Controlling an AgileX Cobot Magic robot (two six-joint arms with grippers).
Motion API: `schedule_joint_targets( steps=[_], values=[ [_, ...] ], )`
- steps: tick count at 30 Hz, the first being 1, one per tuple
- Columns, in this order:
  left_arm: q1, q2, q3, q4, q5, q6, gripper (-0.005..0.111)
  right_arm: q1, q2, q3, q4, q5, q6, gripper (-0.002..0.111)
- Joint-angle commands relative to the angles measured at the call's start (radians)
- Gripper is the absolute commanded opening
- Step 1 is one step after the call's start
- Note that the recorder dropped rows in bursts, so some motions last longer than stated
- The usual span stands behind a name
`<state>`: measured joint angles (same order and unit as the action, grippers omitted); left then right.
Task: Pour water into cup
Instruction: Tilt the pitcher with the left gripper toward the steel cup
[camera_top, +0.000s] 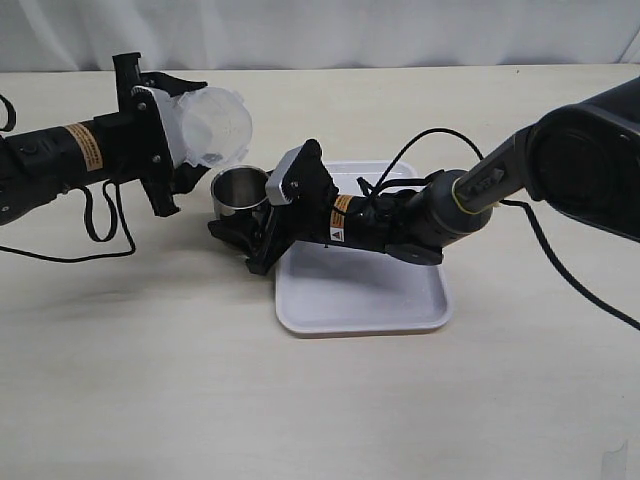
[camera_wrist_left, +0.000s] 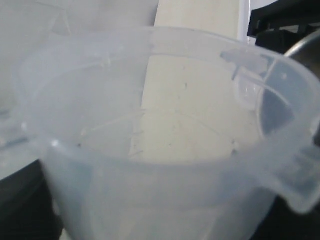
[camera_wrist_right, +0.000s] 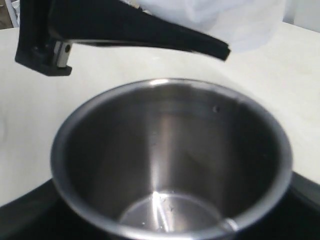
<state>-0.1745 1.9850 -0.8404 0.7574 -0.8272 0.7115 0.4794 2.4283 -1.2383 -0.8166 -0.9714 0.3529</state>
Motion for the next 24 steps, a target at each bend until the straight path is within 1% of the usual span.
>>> schedule_joint_targets(
  steps=[1,5,12,16,21,24],
  values=[
    [-0.001,-0.010,0.002,-0.009,-0.037,0.051,0.000,0.000,-0.003,0.006,-0.007,0.035,-0.002,0.004],
    [-0.001,-0.010,0.002,-0.009,-0.037,0.117,0.000,0.000,-0.003,0.006,-0.007,0.035,-0.002,0.004],
    [-0.001,-0.010,0.002,-0.009,-0.039,0.131,0.000,0.000,-0.003,0.006,-0.007,0.035,-0.002,0.004],
    [-0.001,-0.010,0.002,-0.009,-0.047,0.206,0.000,0.000,-0.003,0.006,-0.007,0.035,-0.002,0.004],
    [-0.001,-0.010,0.002,-0.007,-0.047,0.212,0.000,0.000,-0.003,0.006,-0.007,0.035,-0.002,0.004],
    [-0.001,-0.010,0.002,-0.009,-0.047,0.243,0.000,0.000,-0.003,0.006,-0.007,0.035,-0.002,0.004]
  ],
)
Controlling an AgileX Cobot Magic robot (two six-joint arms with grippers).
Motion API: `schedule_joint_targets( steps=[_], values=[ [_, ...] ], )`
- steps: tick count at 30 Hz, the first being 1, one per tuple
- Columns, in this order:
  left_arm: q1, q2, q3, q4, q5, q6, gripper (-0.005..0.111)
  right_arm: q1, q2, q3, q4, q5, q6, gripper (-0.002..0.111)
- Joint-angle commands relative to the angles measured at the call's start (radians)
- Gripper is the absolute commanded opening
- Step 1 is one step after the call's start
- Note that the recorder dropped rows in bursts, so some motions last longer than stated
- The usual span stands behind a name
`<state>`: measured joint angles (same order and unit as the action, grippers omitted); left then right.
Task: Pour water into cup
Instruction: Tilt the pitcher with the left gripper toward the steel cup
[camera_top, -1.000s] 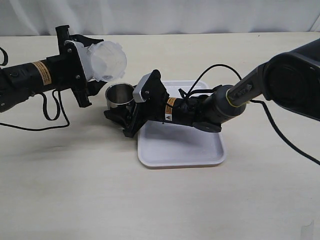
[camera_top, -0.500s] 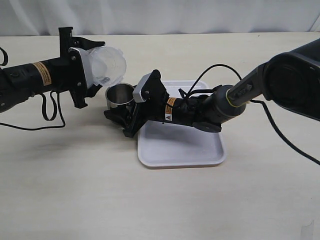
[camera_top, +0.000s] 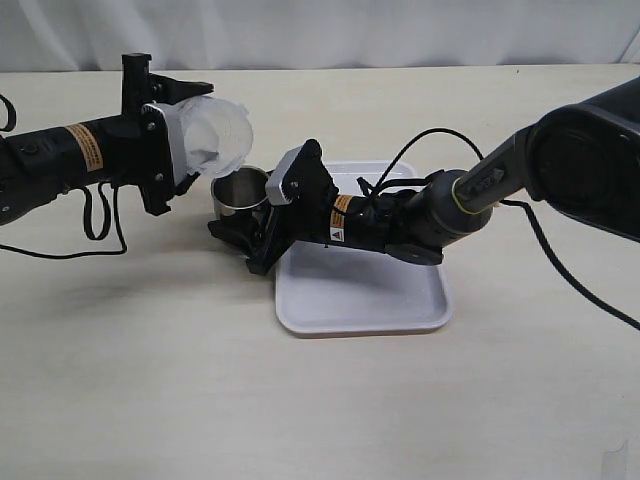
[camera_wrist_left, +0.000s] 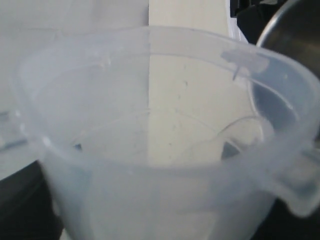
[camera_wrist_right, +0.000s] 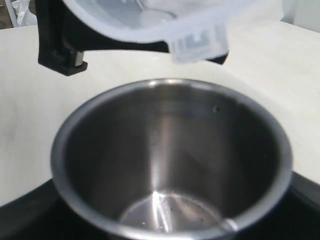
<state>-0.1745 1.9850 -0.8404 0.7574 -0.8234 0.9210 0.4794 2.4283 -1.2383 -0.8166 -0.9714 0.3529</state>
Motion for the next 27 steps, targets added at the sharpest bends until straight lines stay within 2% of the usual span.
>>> schedule_joint_targets(
  steps=[1,27],
  values=[
    [-0.001,-0.010,0.002,-0.009,-0.051,0.035,0.000,0.000,-0.003,0.006,-0.007,0.035,-0.002,0.004],
    [-0.001,-0.010,0.002,-0.009,-0.079,0.099,0.000,0.000,-0.003,0.006,-0.007,0.035,-0.002,0.004]
  ],
)
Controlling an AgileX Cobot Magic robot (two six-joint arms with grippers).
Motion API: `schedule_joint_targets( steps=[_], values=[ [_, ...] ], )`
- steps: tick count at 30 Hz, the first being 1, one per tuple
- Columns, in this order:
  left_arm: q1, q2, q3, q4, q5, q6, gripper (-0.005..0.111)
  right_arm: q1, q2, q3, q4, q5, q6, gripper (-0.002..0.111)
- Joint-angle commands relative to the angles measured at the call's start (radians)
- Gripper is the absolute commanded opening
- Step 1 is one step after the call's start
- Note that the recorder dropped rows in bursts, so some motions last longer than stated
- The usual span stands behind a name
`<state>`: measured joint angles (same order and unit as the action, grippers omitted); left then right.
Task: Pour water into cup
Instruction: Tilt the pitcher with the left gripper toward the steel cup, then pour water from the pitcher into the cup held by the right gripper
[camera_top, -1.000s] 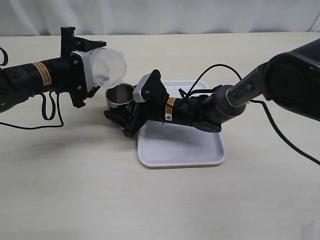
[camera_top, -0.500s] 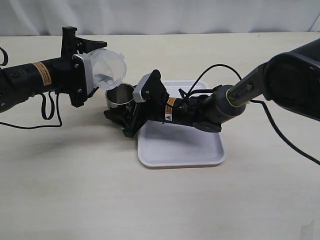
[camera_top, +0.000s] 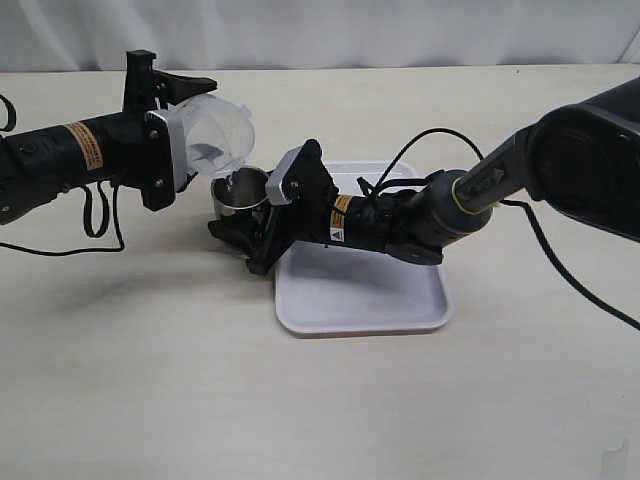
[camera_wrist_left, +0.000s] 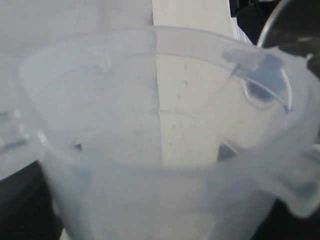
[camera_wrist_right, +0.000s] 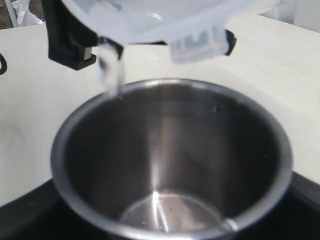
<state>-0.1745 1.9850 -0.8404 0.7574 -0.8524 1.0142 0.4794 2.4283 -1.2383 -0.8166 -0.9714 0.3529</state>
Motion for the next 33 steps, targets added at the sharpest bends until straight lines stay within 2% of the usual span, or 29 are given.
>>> schedule_joint_targets(
  steps=[1,6,10,15,33],
  values=[
    [-0.001,-0.010,0.002,-0.009,-0.050,0.005,0.000,0.000,-0.003,0.006,-0.007,0.035,-0.002,0.004],
    [-0.001,-0.010,0.000,-0.009,-0.050,0.019,0.000,0.000,-0.003,0.006,-0.007,0.035,-0.002,0.004],
    [-0.001,-0.010,-0.002,-0.037,-0.052,0.125,0.000,0.000,-0.003,0.006,-0.007,0.035,-0.002,0.004],
    [-0.001,-0.010,-0.002,-0.088,-0.050,0.130,0.000,0.000,-0.003,0.006,-0.007,0.035,-0.002,0.004],
    [-0.001,-0.008,-0.011,-0.088,-0.067,0.131,0.000,0.000,-0.003,0.006,-0.007,0.035,-0.002,0.004]
  ],
)
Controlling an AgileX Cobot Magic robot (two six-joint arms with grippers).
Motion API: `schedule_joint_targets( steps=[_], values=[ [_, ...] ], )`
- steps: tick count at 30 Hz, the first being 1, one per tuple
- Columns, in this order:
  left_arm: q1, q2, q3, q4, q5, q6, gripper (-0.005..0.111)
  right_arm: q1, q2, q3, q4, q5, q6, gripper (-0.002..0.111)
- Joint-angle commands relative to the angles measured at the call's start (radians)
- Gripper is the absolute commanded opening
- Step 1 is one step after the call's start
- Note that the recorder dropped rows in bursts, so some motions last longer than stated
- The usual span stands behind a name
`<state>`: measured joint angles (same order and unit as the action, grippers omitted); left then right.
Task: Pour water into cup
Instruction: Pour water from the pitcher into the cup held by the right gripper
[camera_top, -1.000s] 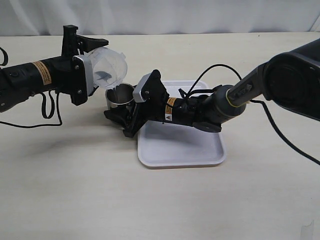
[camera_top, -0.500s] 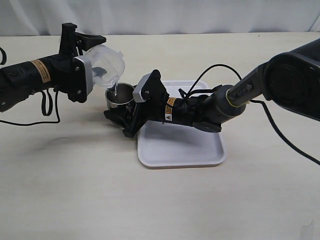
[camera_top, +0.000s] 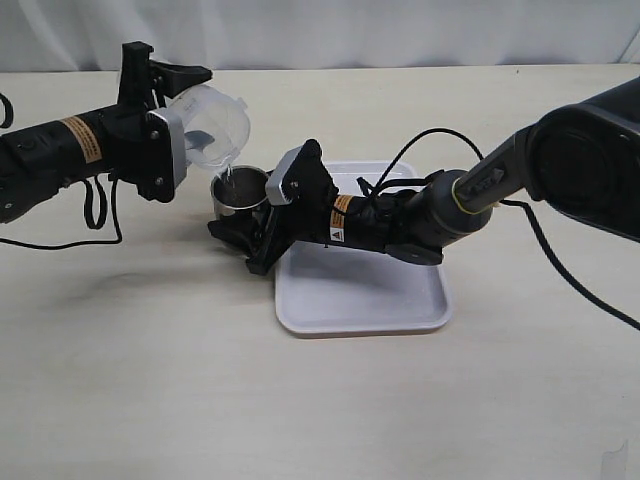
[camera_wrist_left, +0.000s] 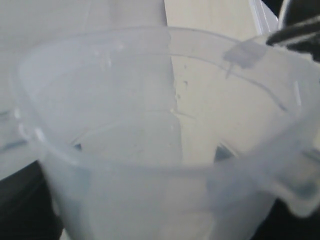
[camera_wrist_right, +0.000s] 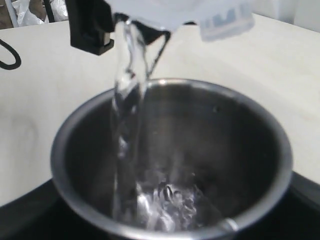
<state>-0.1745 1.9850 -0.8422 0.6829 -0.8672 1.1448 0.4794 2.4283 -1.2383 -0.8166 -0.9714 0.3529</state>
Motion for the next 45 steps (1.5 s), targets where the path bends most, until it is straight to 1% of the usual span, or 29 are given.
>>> schedule_joint_targets(
  steps=[1,14,18,42,45],
  values=[
    [-0.001,-0.008,-0.009,-0.016,-0.055,0.002,0.000,0.000,-0.003,0.006,-0.007,0.035,-0.002,0.004],
    [-0.001,-0.008,-0.009,-0.025,-0.071,0.013,0.000,0.000,-0.003,0.006,-0.007,0.035,-0.002,0.004],
    [-0.001,-0.008,-0.009,-0.060,-0.094,0.038,0.000,0.000,-0.003,0.006,-0.007,0.035,-0.002,0.004],
    [-0.001,-0.008,-0.009,-0.059,-0.097,0.040,0.000,0.000,-0.003,0.006,-0.007,0.035,-0.002,0.004],
    [-0.001,-0.008,-0.009,-0.057,-0.121,0.066,0.000,0.000,-0.003,0.006,-0.007,0.035,-0.002,0.004]
  ],
)
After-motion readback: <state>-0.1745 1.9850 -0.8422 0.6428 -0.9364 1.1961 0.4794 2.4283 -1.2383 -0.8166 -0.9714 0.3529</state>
